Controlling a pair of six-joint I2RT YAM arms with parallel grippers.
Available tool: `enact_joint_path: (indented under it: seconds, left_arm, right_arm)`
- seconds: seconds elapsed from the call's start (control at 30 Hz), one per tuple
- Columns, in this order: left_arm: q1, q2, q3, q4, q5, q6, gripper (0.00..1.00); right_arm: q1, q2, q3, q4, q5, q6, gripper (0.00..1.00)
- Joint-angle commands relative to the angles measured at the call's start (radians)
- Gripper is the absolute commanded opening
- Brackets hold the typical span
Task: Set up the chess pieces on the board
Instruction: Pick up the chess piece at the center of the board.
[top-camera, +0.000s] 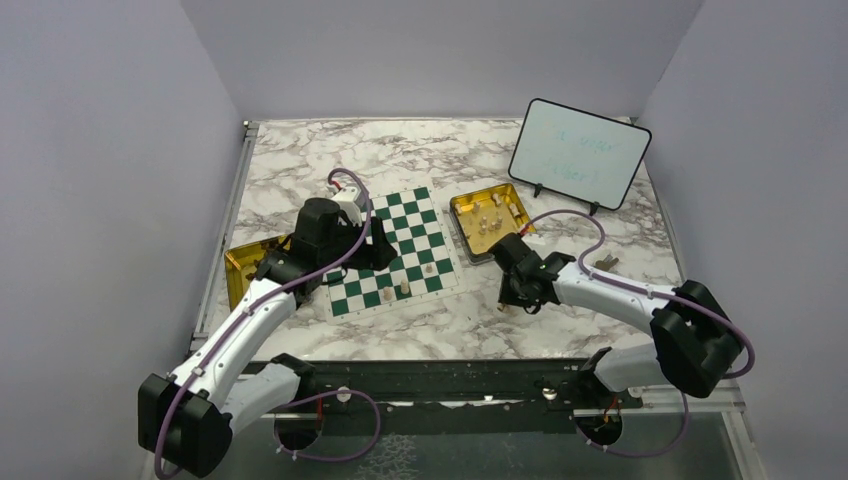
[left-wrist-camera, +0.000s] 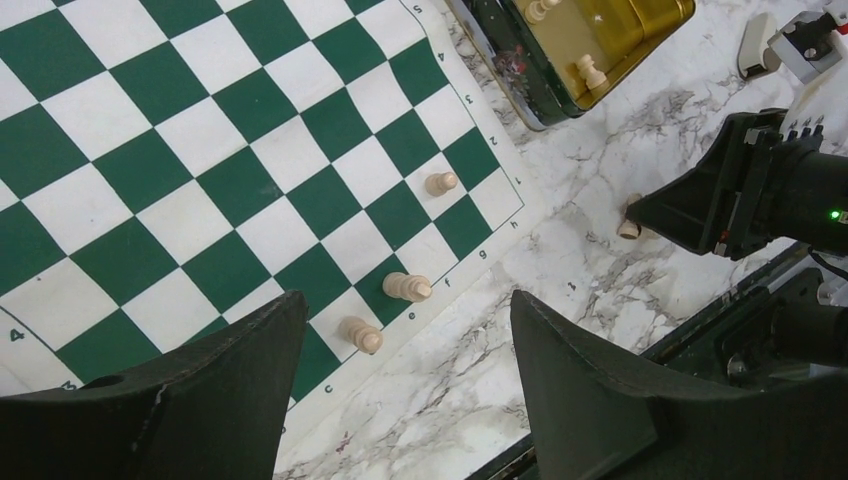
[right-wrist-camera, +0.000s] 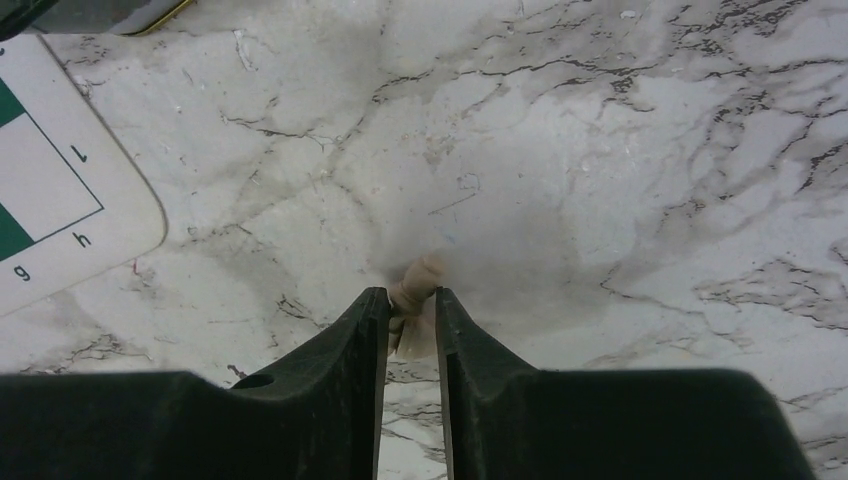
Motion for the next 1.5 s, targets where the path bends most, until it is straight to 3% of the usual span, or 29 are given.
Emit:
enact_joint_path:
  seconds: [0.0,0.17,0.43,0.63,0.93,1.17,1.47]
  left_arm:
    - [0.002,-0.026,-0.01,0.025,-0.036,0.018,0.76]
    - [0.002,-0.026,-0.01,0.024,-0.038,0.017,0.76]
    - [0.002,-0.014,-0.006,0.024,-0.019,-0.018,0.76]
    - [0.002,0.009,0.021,0.021,0.082,-0.108,0.72]
    - [0.002,0.096,0.094,0.048,0.281,-0.212,0.63]
    - [0.002,0.101,0.063,0.208,0.352,-0.192,0.62]
    - [0.002,-0.042,-0.149,0.702,0.44,-0.224,0.79]
  right_arm:
    - [0.005,0.04,0.0,0.032,0.011,0.004,0.3]
    - [0.005,0.08,-0.01,0.079,-0.012,-0.052,0.3]
    - [0.008,0.074,-0.019,0.202,-0.064,-0.231,0.15]
    - [0.011,-0.039,-0.057,0.403,-0.253,-0.471,0.11]
    - [0.025,-0.218,-0.134,0.764,-0.443,-0.688,0.09]
    - [0.025,-0.262,-0.092,0.83,-0.461,-0.572,0.07]
    - [0.025,-0.362,-0.024,0.866,-0.587,-0.413,0.08]
